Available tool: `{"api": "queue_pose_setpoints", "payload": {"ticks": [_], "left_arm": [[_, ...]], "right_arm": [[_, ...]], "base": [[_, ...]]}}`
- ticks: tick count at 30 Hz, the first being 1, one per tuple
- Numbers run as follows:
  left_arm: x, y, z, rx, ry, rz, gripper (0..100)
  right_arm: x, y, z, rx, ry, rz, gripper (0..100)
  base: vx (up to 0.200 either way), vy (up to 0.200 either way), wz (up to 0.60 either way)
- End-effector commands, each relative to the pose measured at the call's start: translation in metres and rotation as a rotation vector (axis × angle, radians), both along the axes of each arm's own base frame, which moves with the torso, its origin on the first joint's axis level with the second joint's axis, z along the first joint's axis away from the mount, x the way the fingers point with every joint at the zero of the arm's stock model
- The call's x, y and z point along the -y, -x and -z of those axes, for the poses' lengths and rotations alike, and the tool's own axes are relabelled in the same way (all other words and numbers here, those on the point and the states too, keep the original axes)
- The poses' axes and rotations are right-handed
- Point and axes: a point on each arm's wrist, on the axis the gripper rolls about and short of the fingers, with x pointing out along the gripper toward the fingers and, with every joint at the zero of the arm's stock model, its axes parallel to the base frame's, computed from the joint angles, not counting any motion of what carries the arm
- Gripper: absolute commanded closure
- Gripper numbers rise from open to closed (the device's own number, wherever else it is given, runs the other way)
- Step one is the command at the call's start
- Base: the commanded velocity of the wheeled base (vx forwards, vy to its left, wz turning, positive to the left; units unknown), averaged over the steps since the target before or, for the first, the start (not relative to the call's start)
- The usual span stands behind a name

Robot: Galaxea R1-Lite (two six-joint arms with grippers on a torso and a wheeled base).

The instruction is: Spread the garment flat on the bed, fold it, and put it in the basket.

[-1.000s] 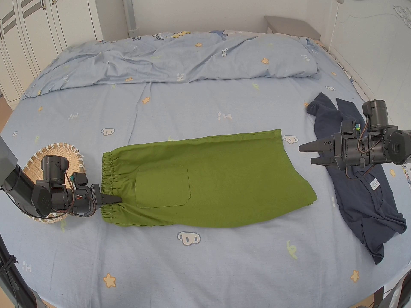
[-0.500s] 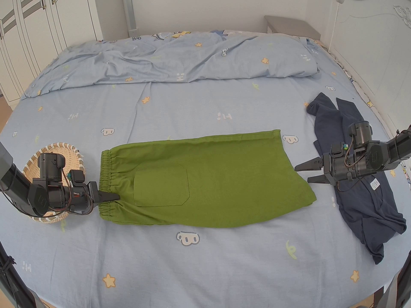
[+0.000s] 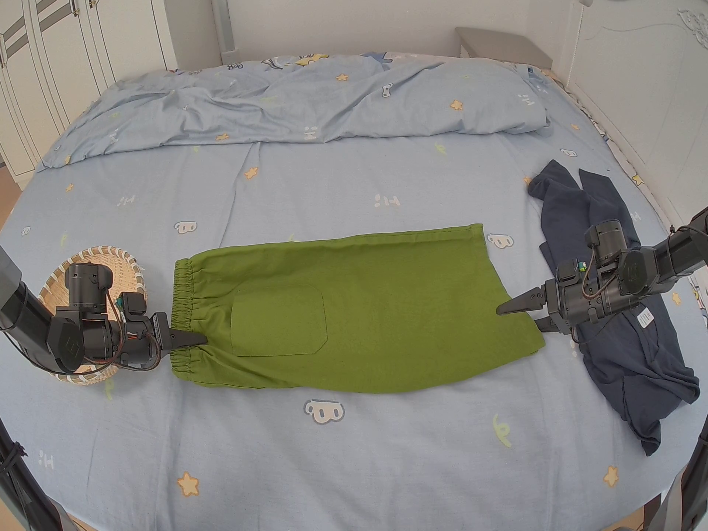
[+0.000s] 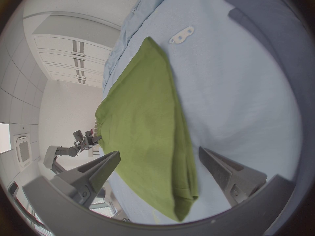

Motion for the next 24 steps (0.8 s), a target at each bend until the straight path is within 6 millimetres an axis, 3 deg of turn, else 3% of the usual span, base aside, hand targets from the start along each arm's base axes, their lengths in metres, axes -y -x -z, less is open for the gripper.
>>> {"api": "queue_pose_setpoints", "payload": {"ticks": [1,12,13,24], "left_arm": [[0.0,0.001,-0.001,0.003,0.0,0.001,100],[0.0,0.001,-0.001,0.001,0.001,0.0,100],[0.0,0.001,-0.001,-0.001,0.002,0.0,100],[-0.001,0.0,-0.001,-0.014,0.025,-0.007,100]], "right_arm": [[-0.008,-0.003,0.005,-0.017,-0.036,-0.038,0],[-0.003,-0.008,0.005,-0.073,-0.125,-0.071,0],[0.001,-0.009,0.004,-0.076,-0.138,-0.068,100],[0.01,-0.012,0.006,-0.088,-0.157,-0.056,100]], "base": [[0.0,0.0,0.0],[0.0,0.0,0.0],[0.0,0.0,0.0],[0.0,0.0,0.0]]}}
